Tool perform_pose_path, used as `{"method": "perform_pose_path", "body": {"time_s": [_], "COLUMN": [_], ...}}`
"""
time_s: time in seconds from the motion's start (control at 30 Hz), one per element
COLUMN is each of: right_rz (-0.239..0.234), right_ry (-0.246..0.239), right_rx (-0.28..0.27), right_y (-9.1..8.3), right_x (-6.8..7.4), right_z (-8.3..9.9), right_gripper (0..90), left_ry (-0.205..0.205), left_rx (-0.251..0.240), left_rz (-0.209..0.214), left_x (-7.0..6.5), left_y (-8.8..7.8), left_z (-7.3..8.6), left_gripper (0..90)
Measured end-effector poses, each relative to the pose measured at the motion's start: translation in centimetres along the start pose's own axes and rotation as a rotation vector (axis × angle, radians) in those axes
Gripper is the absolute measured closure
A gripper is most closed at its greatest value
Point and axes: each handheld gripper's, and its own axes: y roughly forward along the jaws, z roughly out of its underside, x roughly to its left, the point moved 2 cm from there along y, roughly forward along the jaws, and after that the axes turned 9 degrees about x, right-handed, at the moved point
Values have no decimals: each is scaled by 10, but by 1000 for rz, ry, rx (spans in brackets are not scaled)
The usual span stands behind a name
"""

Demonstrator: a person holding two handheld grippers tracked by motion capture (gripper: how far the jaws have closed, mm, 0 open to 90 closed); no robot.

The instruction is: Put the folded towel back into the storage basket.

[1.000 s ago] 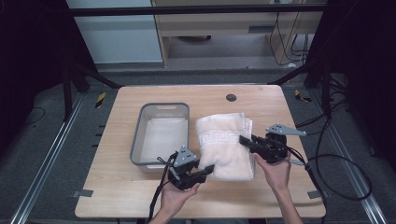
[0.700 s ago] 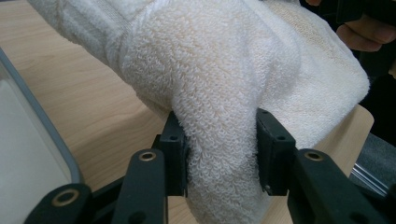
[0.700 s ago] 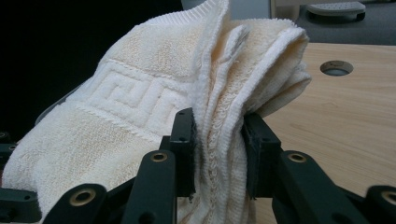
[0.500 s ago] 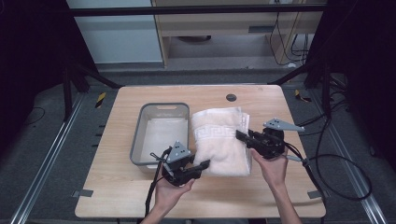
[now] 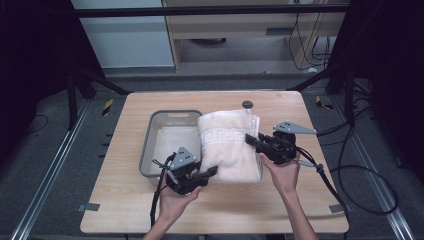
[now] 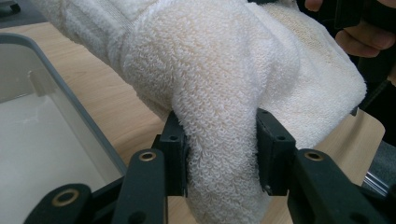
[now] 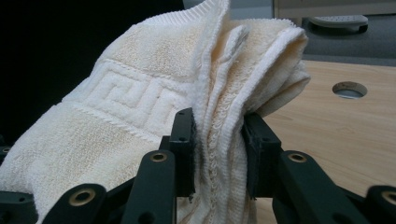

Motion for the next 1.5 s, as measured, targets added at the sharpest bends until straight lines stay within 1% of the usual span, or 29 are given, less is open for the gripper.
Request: {"method": "perform_pose_path", "body": {"time_s": [0.13,0.23,0.27,0.33,0.4,0.43,0.47,0.5,0.6,0.67,0.7,0.87,1.0,1.03,1.07,1.27,1.37,1.4,1.43,1.47,1.5], "right_rz": [-1,-1,-1,-5,-5,-5,-8,-10,-9,-13,-13,-21,-23,-23,-27,-32,-45,-45,-45,-46,-47], "right_ry": [-14,-20,-24,-23,-28,-28,-28,-31,-36,-37,-37,-40,-46,-49,-47,-52,-42,-45,-45,-48,-51], "right_rx": [-10,-11,-13,-16,-19,-19,-23,-23,-23,-24,-24,-24,-24,-24,-26,-24,-27,-23,-23,-21,-20], "right_y": [3,5,7,8,11,11,13,15,20,23,23,34,41,43,44,55,59,63,63,67,69], "right_x": [8,11,14,16,20,20,23,24,29,31,31,39,44,46,47,54,55,58,58,60,62], "right_z": [-10,-13,-17,-18,-23,-23,-26,-28,-32,-34,-34,-41,-45,-47,-48,-53,-54,-55,-55,-56,-57], "right_gripper": [689,689,689,689,689,689,689,689,689,689,689,688,689,688,689,689,688,689,689,688,688], "left_ry": [1,-5,-6,-8,-12,-15,-15,-22,-24,-28,-28,-35,-39,-39,-44,-52,-52,-59,-59,-63,-70], "left_rx": [-12,-14,-19,-20,-26,-29,-31,-33,-34,-31,-31,-27,-30,-30,-32,-26,-24,-22,-22,-21,-18], "left_rz": [-9,-10,-15,-16,-17,-18,-22,-22,-27,-33,-33,-45,-53,-53,-55,-64,-70,-69,-69,-70,-71], "left_x": [6,9,12,14,17,19,23,25,28,34,34,45,53,53,56,67,71,74,74,76,80], "left_y": [-9,-13,-16,-18,-21,-22,-26,-27,-30,-33,-33,-41,-46,-46,-48,-55,-59,-60,-60,-62,-64], "left_z": [-4,-5,-5,-6,-6,-7,-7,-7,-7,-8,-8,-8,-8,-8,-8,-7,-7,-6,-6,-6,-5], "left_gripper": [601,601,601,601,601,601,601,601,601,601,601,601,601,601,601,601,601,601,601,601,601]}}
